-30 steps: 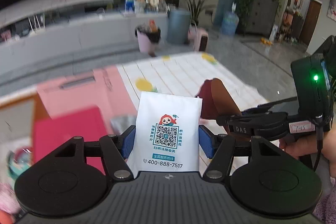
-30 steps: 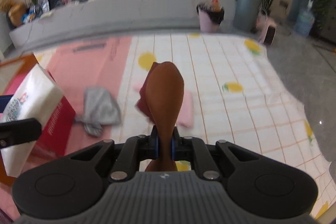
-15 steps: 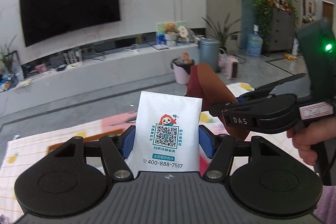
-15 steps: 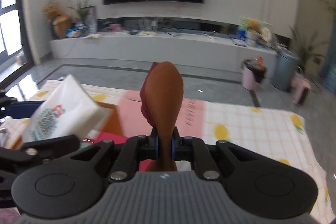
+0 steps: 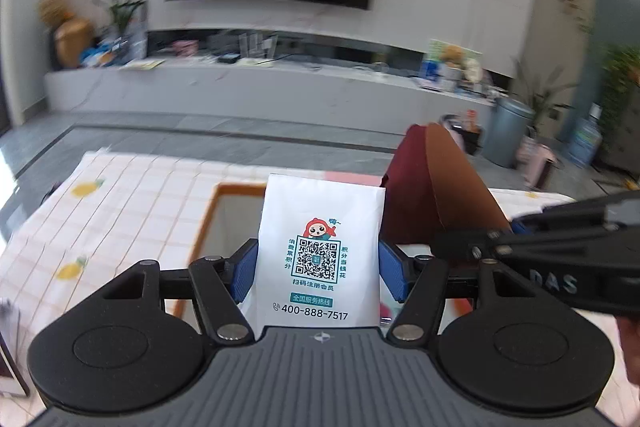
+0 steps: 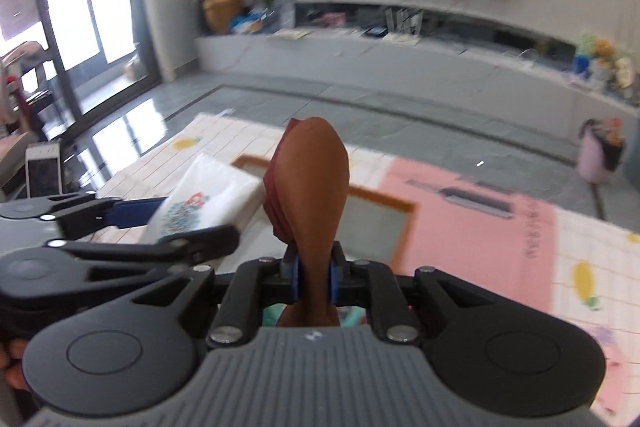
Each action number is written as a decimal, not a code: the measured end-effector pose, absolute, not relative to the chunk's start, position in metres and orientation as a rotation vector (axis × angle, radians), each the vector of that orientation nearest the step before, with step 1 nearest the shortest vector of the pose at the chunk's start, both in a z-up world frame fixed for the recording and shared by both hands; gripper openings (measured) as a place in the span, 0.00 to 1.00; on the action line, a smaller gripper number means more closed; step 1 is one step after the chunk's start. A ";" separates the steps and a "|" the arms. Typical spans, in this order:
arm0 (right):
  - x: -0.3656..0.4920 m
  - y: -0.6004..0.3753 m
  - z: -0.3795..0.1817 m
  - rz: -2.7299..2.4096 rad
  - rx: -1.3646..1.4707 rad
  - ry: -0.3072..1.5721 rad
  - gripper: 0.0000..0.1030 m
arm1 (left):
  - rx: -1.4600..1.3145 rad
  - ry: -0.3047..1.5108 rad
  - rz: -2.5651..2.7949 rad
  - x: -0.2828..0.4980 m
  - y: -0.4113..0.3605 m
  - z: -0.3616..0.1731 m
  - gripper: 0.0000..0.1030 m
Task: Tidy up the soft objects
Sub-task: 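Carry the tissue pack and brown cloth over the orange box with both tools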
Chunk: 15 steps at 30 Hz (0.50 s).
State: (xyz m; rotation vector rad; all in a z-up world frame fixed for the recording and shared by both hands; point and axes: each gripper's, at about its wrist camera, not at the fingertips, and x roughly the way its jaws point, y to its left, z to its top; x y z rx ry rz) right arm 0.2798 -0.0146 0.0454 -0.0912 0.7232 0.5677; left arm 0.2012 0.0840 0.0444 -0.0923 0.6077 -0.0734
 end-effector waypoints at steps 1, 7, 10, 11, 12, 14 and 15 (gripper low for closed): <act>0.286 -0.009 0.039 0.574 -0.097 0.743 0.11 | -0.109 0.609 -0.051 0.202 0.095 0.039 0.70; 0.317 0.022 0.002 0.581 -0.248 0.843 0.11 | -0.155 0.650 0.067 0.219 0.120 0.012 0.70; 0.333 0.030 -0.012 0.578 -0.292 0.900 0.12 | -0.193 0.722 0.071 0.229 0.127 0.002 0.70; 0.337 0.033 -0.013 0.577 -0.319 0.905 0.12 | -0.230 0.732 0.073 0.231 0.132 0.000 0.70; 0.340 0.037 -0.016 0.574 -0.354 0.911 0.12 | -0.243 0.733 0.087 0.234 0.133 -0.001 0.70; 0.344 0.043 -0.021 0.567 -0.433 0.919 0.12 | -0.215 0.744 0.109 0.238 0.132 -0.004 0.70; 0.346 0.045 -0.023 0.569 -0.467 0.925 0.12 | -0.185 0.735 0.118 0.239 0.129 -0.004 0.70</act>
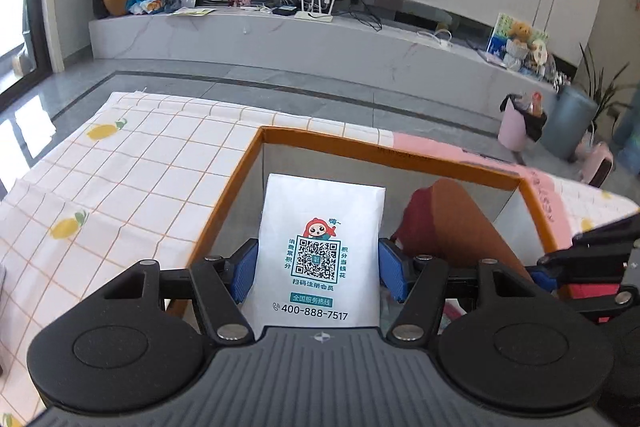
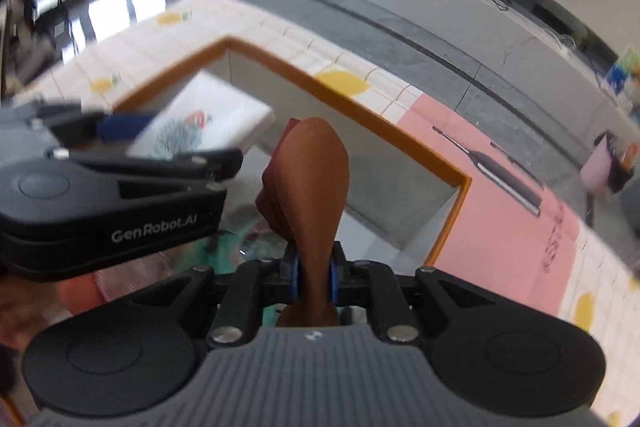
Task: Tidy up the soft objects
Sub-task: 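Carry the tissue pack and brown cloth over the orange box with both tools, then open both tools to drop the tissue pack and brown cloth into the box, then move both tools back toward the remaining items on the table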
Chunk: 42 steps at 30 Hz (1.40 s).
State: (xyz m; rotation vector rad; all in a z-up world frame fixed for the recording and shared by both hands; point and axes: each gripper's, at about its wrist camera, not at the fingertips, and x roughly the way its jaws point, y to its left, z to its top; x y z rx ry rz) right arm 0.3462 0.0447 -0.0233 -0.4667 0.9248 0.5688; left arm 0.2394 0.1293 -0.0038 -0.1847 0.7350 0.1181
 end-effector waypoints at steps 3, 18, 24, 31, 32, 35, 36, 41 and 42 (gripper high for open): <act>0.352 0.049 -0.027 0.577 -0.523 0.946 0.12 | -0.156 0.741 0.116 0.244 0.124 -0.004 0.70; 0.355 0.069 -0.043 0.643 -0.856 0.916 0.12 | -0.054 0.752 0.139 0.250 0.109 -0.008 0.86; 0.347 0.070 -0.042 0.671 -0.912 0.893 0.13 | -0.092 0.724 0.077 0.239 0.112 0.002 0.93; 0.340 0.073 -0.036 0.719 -0.922 0.845 0.17 | -0.095 0.645 0.078 0.219 0.121 0.020 0.94; 0.339 0.073 -0.034 0.739 -0.911 0.852 0.18 | -0.104 0.640 0.080 0.218 0.123 0.021 0.94; 0.335 0.071 -0.031 0.782 -0.922 0.859 0.27 | -0.118 0.639 0.110 0.216 0.130 0.020 0.94; 0.332 0.070 -0.030 0.788 -0.943 0.836 0.33 | -0.123 0.632 0.148 0.216 0.133 0.021 0.94; 0.317 0.067 -0.027 0.826 -0.974 0.768 0.69 | -0.127 0.599 0.226 0.215 0.144 0.025 0.94; 0.315 0.068 -0.027 0.827 -0.975 0.776 0.73 | -0.137 0.605 0.224 0.216 0.145 0.024 0.94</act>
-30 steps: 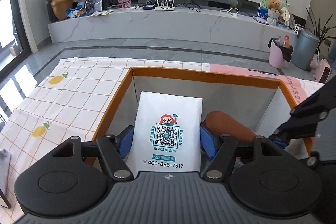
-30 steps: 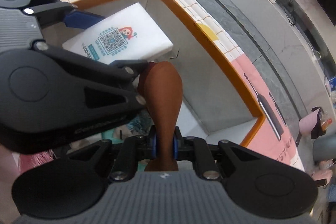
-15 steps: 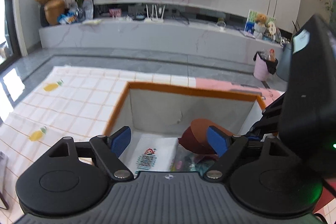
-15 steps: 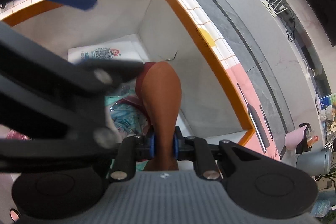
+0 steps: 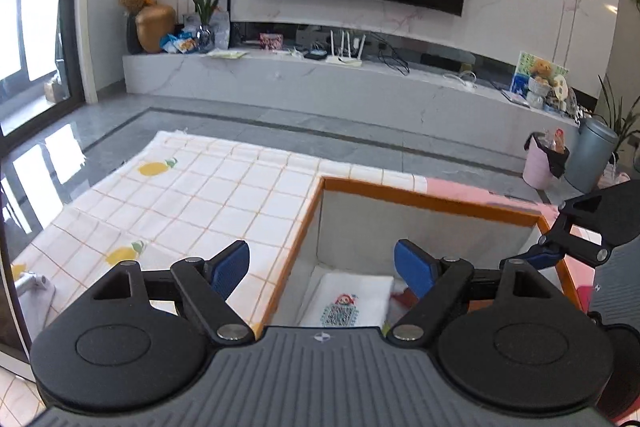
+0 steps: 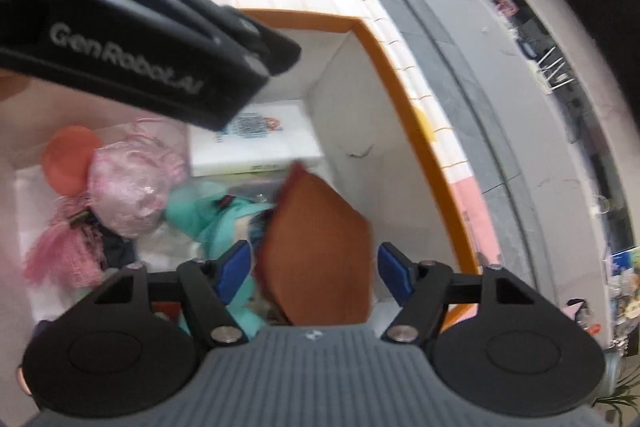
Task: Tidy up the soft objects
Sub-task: 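Move both tools back toward the remaining items on the table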
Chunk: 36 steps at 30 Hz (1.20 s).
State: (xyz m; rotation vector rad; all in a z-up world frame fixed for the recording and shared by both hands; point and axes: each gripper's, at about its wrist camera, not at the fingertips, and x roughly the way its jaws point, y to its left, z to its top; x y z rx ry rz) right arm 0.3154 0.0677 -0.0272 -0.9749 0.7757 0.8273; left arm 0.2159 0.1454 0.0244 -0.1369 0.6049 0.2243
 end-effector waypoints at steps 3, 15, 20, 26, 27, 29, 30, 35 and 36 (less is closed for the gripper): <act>0.308 0.071 -0.030 0.824 -1.004 0.744 0.90 | -0.136 0.626 0.206 0.218 0.144 0.022 0.94; 0.291 0.077 -0.014 0.833 -0.906 0.729 0.97 | -0.100 0.608 0.189 0.209 0.131 0.024 0.94; 0.288 0.062 0.008 0.816 -0.851 0.674 0.97 | -0.118 0.589 0.200 0.200 0.132 0.034 0.94; 0.288 0.014 0.058 0.732 -0.734 0.623 0.97 | -0.116 0.538 0.197 0.186 0.122 0.061 0.94; 0.287 0.006 0.066 0.712 -0.723 0.614 0.97 | -0.114 0.532 0.193 0.184 0.119 0.066 0.94; 0.284 -0.014 0.081 0.666 -0.713 0.605 0.97 | -0.110 0.519 0.183 0.179 0.110 0.075 0.94; 0.281 -0.024 0.088 0.639 -0.708 0.602 0.97 | -0.112 0.512 0.180 0.177 0.105 0.080 0.94; 0.268 -0.079 0.115 0.507 -0.635 0.598 0.97 | -0.115 0.477 0.130 0.167 0.077 0.103 0.94; 0.267 -0.091 0.118 0.462 -0.613 0.621 0.97 | -0.111 0.470 0.119 0.165 0.070 0.107 0.94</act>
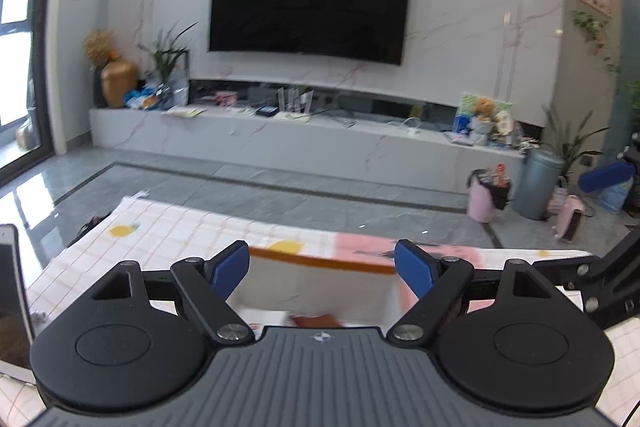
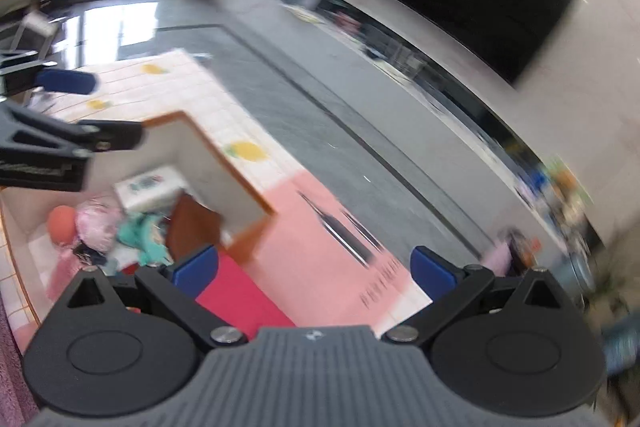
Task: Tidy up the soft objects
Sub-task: 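Move both tools back toward the remaining items on the table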
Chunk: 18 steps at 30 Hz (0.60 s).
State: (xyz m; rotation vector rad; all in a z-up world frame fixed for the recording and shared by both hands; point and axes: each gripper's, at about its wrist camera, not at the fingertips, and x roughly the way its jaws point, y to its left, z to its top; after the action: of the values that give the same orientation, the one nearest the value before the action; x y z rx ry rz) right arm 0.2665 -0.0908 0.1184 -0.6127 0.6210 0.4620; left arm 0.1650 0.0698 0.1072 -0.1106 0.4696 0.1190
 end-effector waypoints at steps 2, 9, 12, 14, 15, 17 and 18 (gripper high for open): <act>0.266 -0.116 0.122 0.371 -0.550 0.693 0.97 | -0.105 0.455 0.089 0.160 0.055 0.115 0.94; 0.223 -0.206 0.105 0.199 -0.303 0.750 0.97 | -0.103 0.444 -0.019 0.141 0.007 0.119 0.94; 0.199 -0.228 0.080 0.118 -0.291 0.745 0.97 | -0.084 0.468 -0.053 0.134 -0.012 0.107 0.94; 0.186 -0.236 0.061 0.077 -0.300 0.739 0.97 | -0.046 0.507 -0.076 0.129 -0.025 0.096 0.94; 0.182 -0.240 0.053 0.060 -0.304 0.744 0.97 | -0.026 0.522 -0.097 0.127 -0.033 0.089 0.94; 0.179 -0.246 0.036 0.036 -0.307 0.764 0.97 | 0.018 0.549 -0.141 0.123 -0.050 0.075 0.94; 0.179 -0.248 0.028 0.039 -0.302 0.785 0.97 | 0.042 0.562 -0.163 0.122 -0.058 0.068 0.94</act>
State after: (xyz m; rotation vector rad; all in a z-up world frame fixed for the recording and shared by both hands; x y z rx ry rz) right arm 0.1795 -0.2482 0.0277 -0.3020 0.7847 0.0387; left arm 0.1220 -0.0577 0.0680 0.0419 0.5620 -0.1633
